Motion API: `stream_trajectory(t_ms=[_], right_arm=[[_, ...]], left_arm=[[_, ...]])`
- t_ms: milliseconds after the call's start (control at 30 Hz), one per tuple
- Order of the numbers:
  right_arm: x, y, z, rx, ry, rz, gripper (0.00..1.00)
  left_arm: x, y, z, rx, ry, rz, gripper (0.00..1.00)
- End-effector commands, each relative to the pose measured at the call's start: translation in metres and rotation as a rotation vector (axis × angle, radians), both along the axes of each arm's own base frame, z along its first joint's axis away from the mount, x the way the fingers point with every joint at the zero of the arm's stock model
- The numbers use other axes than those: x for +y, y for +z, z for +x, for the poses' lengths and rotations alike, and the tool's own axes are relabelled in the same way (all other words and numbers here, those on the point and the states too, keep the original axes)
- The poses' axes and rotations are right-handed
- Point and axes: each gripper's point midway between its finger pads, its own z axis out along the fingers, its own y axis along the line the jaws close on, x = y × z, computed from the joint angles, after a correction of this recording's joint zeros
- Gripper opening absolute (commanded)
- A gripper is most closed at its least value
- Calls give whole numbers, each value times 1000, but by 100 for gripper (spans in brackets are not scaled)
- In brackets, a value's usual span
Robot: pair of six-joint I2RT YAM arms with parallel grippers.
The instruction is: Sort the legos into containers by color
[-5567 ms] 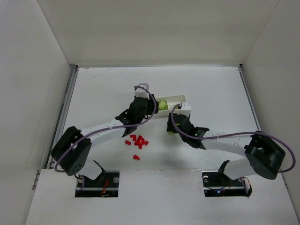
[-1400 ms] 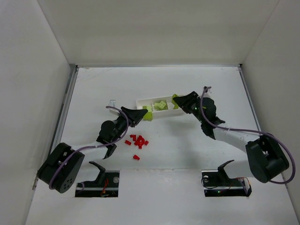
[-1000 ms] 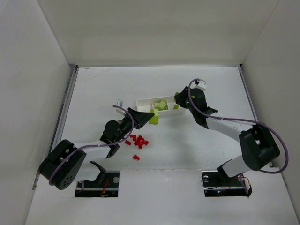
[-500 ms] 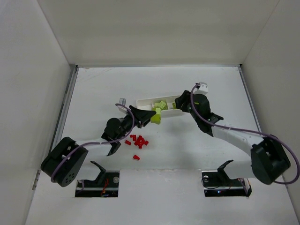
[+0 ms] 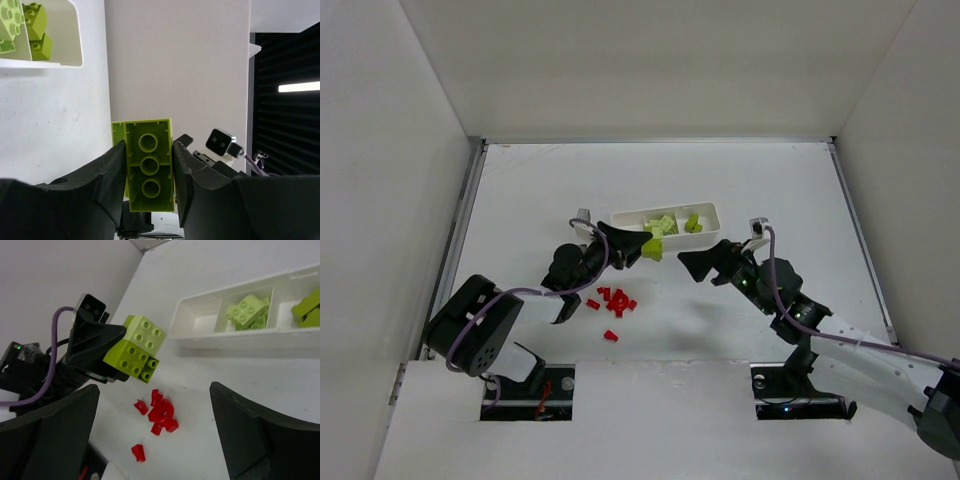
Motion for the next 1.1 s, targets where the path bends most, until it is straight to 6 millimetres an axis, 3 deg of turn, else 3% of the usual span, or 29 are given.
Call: stream_trajectory(t_ms=[0,233,400,800,1067], right_arm=[[19,19,-18,50,101,243,99],[45,29,-26,114,226,393,100],[58,22,-26,163,275,454,100],[52,4,-14,223,224,496,95],[48,14,-7,200,217,537,83]], left_arm=[[-5,53,-3,-175,-15,-109,21],[-16,63,-14,-230,-42,-129,21],[-20,69,-24,-272,-53,-121,21],[-16,81,-32,-311,-47,-138,21],[-19,85,-40,-311,-64,-152,21]])
